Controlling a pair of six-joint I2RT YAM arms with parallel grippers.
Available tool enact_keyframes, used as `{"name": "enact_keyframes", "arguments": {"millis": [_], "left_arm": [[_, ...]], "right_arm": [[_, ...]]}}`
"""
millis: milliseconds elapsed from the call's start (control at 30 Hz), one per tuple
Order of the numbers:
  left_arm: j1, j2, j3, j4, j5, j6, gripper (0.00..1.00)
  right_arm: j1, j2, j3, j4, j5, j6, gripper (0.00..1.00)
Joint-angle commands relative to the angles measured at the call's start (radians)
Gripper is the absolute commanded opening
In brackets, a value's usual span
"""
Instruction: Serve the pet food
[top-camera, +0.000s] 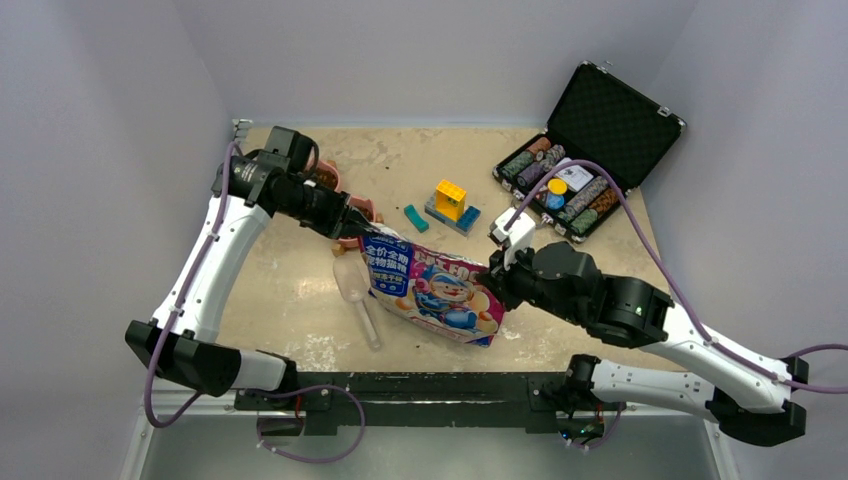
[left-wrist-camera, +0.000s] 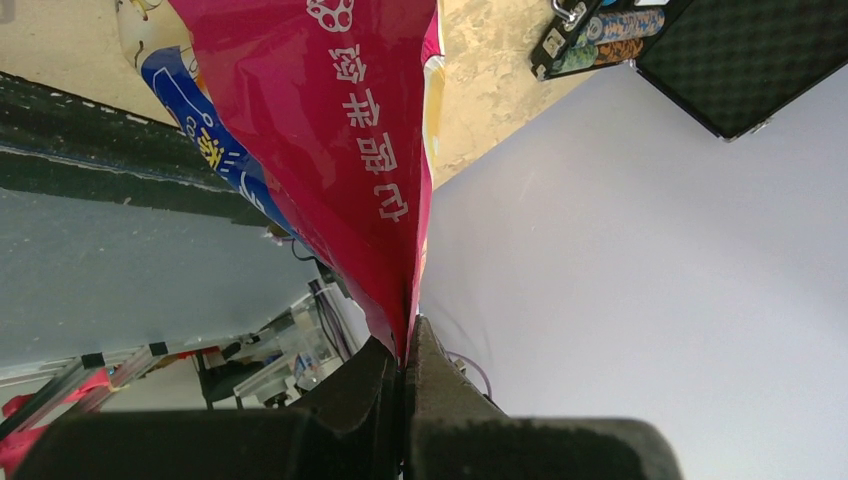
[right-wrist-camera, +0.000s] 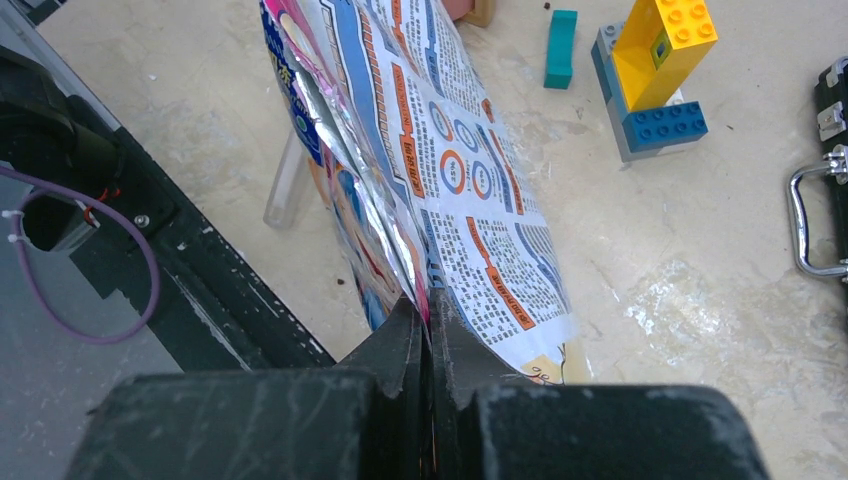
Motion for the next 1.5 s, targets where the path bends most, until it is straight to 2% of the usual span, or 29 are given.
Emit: {"name": "enact_keyframes", "arguments": {"millis": [0, 67, 100, 167, 233, 333, 433, 533, 567, 667, 867, 967, 1067, 1133, 1200, 1233, 1267, 1300, 1400, 1467], "left_arm": [[0.110, -0.036, 0.007, 0.048, -0.175, 0.012, 0.00], [0.107, -0.059, -0.026, 0.100, -0.135, 0.003, 0.00], [0.098, -0.072, -0.035, 0.110, -0.124, -0.002, 0.10], [0.065, -0.086, -0.028, 0.097, -0.128, -0.003, 0.37], [0.013, -0.100, -0.021, 0.094, -0.138, -0.016, 0.51], [-0.080, -0.111, -0.034, 0.115, -0.140, -0.070, 0.58], [-0.164, -0.103, -0.048, 0.153, -0.154, -0.123, 0.59], [-0.203, -0.083, -0.030, 0.172, -0.164, -0.145, 0.59], [-0.214, -0.075, -0.018, 0.173, -0.171, -0.145, 0.59], [-0.246, -0.056, 0.001, 0.170, -0.183, -0.155, 0.56], [-0.272, -0.014, -0.030, 0.198, -0.194, -0.174, 0.48], [-0.275, -0.003, -0.028, 0.246, -0.211, -0.173, 0.36], [-0.281, 0.006, -0.022, 0.274, -0.220, -0.176, 0.28], [-0.286, 0.006, -0.027, 0.283, -0.223, -0.180, 0.23], [-0.287, 0.003, -0.040, 0.297, -0.217, -0.179, 0.12], [-0.286, 0.000, -0.045, 0.294, -0.213, -0.181, 0.03], [-0.284, -0.003, -0.050, 0.280, -0.207, -0.196, 0.00], [-0.277, -0.011, -0.059, 0.263, -0.201, -0.216, 0.00], [-0.242, -0.043, -0.071, 0.209, -0.214, -0.254, 0.00], [-0.198, -0.059, -0.054, 0.176, -0.218, -0.242, 0.00]], "right_arm": [[-0.042, -0.048, 0.026, -0.189, 0.057, 0.012, 0.00], [-0.043, -0.027, 0.046, -0.179, 0.047, -0.024, 0.00], [-0.043, -0.018, 0.053, -0.171, 0.031, -0.048, 0.00], [-0.042, 0.009, 0.076, -0.163, -0.007, -0.099, 0.00], [-0.042, 0.046, 0.100, -0.165, -0.026, -0.138, 0.00], [-0.042, 0.090, 0.129, -0.163, -0.033, -0.181, 0.00], [-0.042, 0.117, 0.154, -0.152, -0.073, -0.203, 0.00], [-0.041, 0.144, 0.183, -0.155, -0.105, -0.220, 0.00], [-0.040, 0.154, 0.191, -0.156, -0.111, -0.227, 0.00], [-0.037, 0.188, 0.224, -0.160, -0.118, -0.264, 0.11], [-0.026, 0.251, 0.272, -0.153, -0.123, -0.332, 0.43], [-0.020, 0.276, 0.289, -0.142, -0.101, -0.363, 0.53], [-0.007, 0.311, 0.298, -0.113, -0.037, -0.398, 0.54], [0.015, 0.337, 0.301, -0.094, 0.042, -0.421, 0.54], [0.035, 0.356, 0.299, -0.072, 0.123, -0.440, 0.51], [0.039, 0.362, 0.296, -0.063, 0.162, -0.439, 0.43], [0.039, 0.364, 0.293, -0.057, 0.190, -0.434, 0.13], [0.039, 0.362, 0.289, -0.058, 0.217, -0.420, 0.00], [0.036, 0.298, 0.258, -0.116, 0.211, -0.322, 0.00], [0.029, 0.205, 0.214, -0.124, 0.139, -0.264, 0.00]]}}
